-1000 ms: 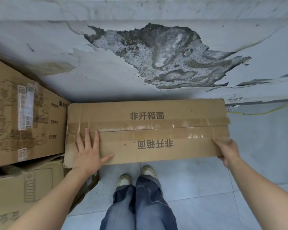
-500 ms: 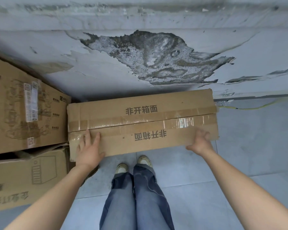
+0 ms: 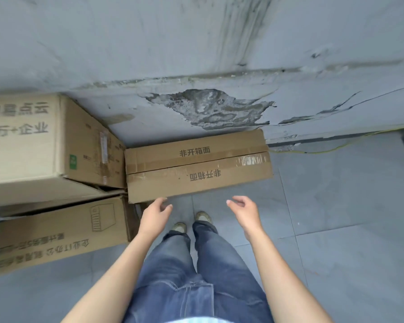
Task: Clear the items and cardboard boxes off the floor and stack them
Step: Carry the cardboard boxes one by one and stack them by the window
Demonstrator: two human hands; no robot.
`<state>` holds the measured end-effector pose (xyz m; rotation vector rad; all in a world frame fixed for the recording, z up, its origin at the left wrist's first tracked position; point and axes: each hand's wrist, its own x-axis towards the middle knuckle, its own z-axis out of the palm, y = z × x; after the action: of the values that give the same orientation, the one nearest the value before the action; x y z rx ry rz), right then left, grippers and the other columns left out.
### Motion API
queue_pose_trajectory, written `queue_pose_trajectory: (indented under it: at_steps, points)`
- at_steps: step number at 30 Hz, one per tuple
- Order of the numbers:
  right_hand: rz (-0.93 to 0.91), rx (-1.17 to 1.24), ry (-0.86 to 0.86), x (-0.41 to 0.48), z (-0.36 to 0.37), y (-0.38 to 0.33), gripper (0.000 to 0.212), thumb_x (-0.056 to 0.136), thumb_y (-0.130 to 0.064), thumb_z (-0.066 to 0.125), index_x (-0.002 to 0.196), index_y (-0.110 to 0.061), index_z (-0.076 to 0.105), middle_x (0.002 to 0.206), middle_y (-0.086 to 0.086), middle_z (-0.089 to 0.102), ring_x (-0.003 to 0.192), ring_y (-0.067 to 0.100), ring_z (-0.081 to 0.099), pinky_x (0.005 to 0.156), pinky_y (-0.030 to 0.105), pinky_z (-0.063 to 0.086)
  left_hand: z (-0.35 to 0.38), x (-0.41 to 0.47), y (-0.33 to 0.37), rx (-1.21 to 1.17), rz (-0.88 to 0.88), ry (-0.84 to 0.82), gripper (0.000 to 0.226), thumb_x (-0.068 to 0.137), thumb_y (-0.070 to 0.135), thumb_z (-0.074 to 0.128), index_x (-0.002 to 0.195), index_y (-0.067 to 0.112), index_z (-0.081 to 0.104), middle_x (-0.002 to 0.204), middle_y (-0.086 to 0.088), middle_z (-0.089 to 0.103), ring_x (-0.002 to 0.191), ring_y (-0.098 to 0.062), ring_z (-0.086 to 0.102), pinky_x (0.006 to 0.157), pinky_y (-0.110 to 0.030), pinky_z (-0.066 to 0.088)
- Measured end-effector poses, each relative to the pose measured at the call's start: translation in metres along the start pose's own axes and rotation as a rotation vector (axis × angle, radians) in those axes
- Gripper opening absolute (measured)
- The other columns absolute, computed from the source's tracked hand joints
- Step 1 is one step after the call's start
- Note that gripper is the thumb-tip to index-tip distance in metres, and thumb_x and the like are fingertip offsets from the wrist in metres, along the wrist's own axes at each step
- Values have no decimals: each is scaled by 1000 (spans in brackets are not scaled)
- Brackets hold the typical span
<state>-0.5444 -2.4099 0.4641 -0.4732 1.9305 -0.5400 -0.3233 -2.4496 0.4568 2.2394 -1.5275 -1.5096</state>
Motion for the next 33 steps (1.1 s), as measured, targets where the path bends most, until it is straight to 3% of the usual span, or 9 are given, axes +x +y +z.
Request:
queue_pose_trajectory:
  at_steps: [3, 6, 12, 18, 22, 26, 31, 33]
  points:
    - [-67, -18, -17, -22, 1, -10, 32, 87, -17, 63, 116, -2, 59, 113, 11, 62, 94, 19, 55, 76, 22, 43, -6, -22, 11, 53, 108, -60, 35, 94, 22, 50, 126, 8, 55, 119, -13, 62, 107, -30, 58, 81, -30, 43]
    - [-184, 48, 70, -37, -10, -26, 32, 87, -14, 63, 115, 2, 59, 103, 9, 59, 93, 16, 53, 64, 16, 39, -25, -21, 30, 102, 224, -52, 33, 94, 19, 49, 124, 7, 57, 119, -11, 63, 109, -26, 58, 86, -26, 41]
    - [-251, 103, 236, -83, -21, -8, 29, 86, -15, 65, 112, -3, 60, 98, 6, 55, 91, 14, 52, 75, 16, 35, -53, -20, 58, 1, 405, -8, 27, 94, 16, 48, 115, 5, 61, 104, -13, 67, 98, -29, 62, 90, -35, 46]
    - [-110, 87, 293, -116, -5, 66, 34, 84, -22, 67, 114, -6, 60, 101, 5, 55, 106, 22, 57, 93, 31, 42, -27, -50, 47, 85, 469, -179, 28, 94, 17, 48, 118, 9, 59, 109, -11, 66, 101, -27, 61, 89, -33, 45]
    - [-98, 202, 386, -137, -22, 88, 35, 86, -23, 65, 116, -7, 59, 108, 7, 57, 102, 18, 55, 89, 29, 42, -6, -73, 36, 192, 492, -280, 27, 93, 16, 48, 115, 8, 62, 107, -12, 67, 99, -27, 62, 86, -31, 46]
    - [-140, 266, 515, -157, -55, 108, 30, 89, -27, 61, 112, -10, 62, 113, 7, 62, 105, 17, 56, 82, 23, 37, 8, -92, 54, 138, 540, -217, 22, 93, 16, 47, 108, 12, 62, 102, -10, 67, 97, -27, 62, 80, -31, 43]
    - [-123, 155, 650, -212, -94, 188, 25, 89, -29, 60, 101, -9, 68, 111, 6, 65, 111, 19, 56, 92, 29, 40, 78, -137, 67, 196, 587, -229, 23, 92, 20, 46, 100, 7, 64, 95, -11, 66, 90, -28, 60, 79, -34, 46]
    - [-37, 238, 743, -243, -108, 238, 22, 89, -28, 60, 97, -9, 69, 108, 7, 66, 109, 20, 57, 91, 29, 40, 131, -178, 60, 329, 669, -342, 27, 92, 22, 46, 104, 5, 65, 92, -8, 64, 86, -25, 57, 73, -30, 43]
